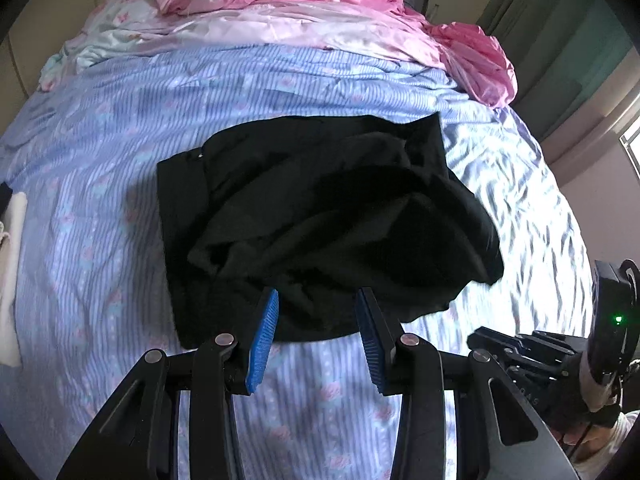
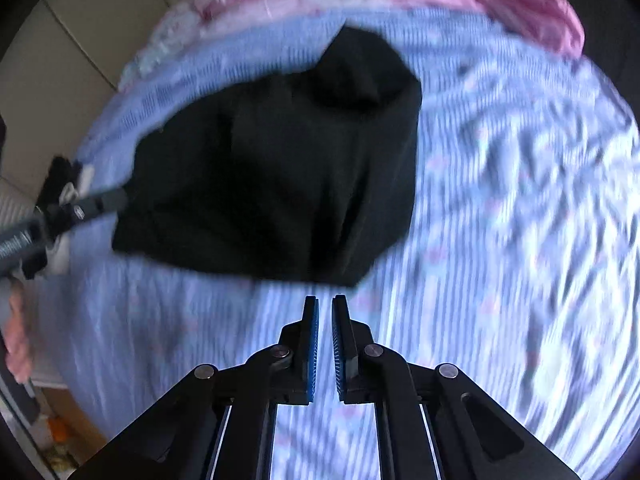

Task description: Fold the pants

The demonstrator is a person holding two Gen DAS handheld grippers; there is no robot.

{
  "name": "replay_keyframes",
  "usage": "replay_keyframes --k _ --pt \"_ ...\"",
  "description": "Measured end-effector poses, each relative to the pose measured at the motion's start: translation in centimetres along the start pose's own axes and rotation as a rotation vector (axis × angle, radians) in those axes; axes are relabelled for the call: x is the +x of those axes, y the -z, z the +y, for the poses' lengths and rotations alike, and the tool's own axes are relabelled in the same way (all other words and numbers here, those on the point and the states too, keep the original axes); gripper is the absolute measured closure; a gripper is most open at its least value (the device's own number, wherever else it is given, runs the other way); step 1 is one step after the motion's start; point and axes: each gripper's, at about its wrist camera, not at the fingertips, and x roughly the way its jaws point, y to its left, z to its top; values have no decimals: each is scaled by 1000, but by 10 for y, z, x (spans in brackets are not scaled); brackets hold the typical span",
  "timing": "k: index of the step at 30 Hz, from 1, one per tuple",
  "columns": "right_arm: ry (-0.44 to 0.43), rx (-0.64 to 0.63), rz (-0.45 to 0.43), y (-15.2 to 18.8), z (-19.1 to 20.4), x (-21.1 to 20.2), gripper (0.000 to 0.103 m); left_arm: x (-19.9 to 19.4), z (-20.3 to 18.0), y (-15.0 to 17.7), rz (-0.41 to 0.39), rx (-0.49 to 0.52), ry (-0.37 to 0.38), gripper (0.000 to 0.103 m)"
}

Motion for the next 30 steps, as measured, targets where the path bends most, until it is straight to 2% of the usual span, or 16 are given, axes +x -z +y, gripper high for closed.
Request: replay_keyframes --k 2,6,8,9,10,12,15,18,20,21,25,27,30 --pt "-6 19 25 8 -4 2 95 -4 2 0 -11 4 2 64" --pt "-9 81 -55 -2 -9 -24 90 -13 4 -17 -59 36 18 64" --pt "-2 87 -141 -21 -10 -41 72 -16 1 -34 -98 67 26 64" --pt "8 85 -188 -31 -10 -48 56 -16 -1 -43 -112 74 34 64" --pt "21 82 -242 -44 -11 -54 50 -14 -4 -54 -131 85 50 64" --pt "37 77 -319 -71 -13 -59 50 -9 -13 -73 -147 117 83 65" --pt "16 62 -352 -104 -11 -50 50 4 -36 -103 -151 191 110 65" --pt "-23 63 -307 -127 -11 -20 50 25 -51 -121 -92 193 183 65" --pt "-53 74 -217 -129 -11 2 53 41 -58 -126 -30 189 220 65" --pt "-88 73 -175 -124 -10 11 59 46 -61 -125 -13 186 222 65" --pt "-119 67 -125 -88 -7 16 60 73 -67 -115 70 154 232 65" --pt "-128 76 -95 -72 -7 20 61 87 -73 -109 112 156 218 65" --pt "-145 101 -51 -54 -8 30 64 107 -80 -100 156 186 132 65"
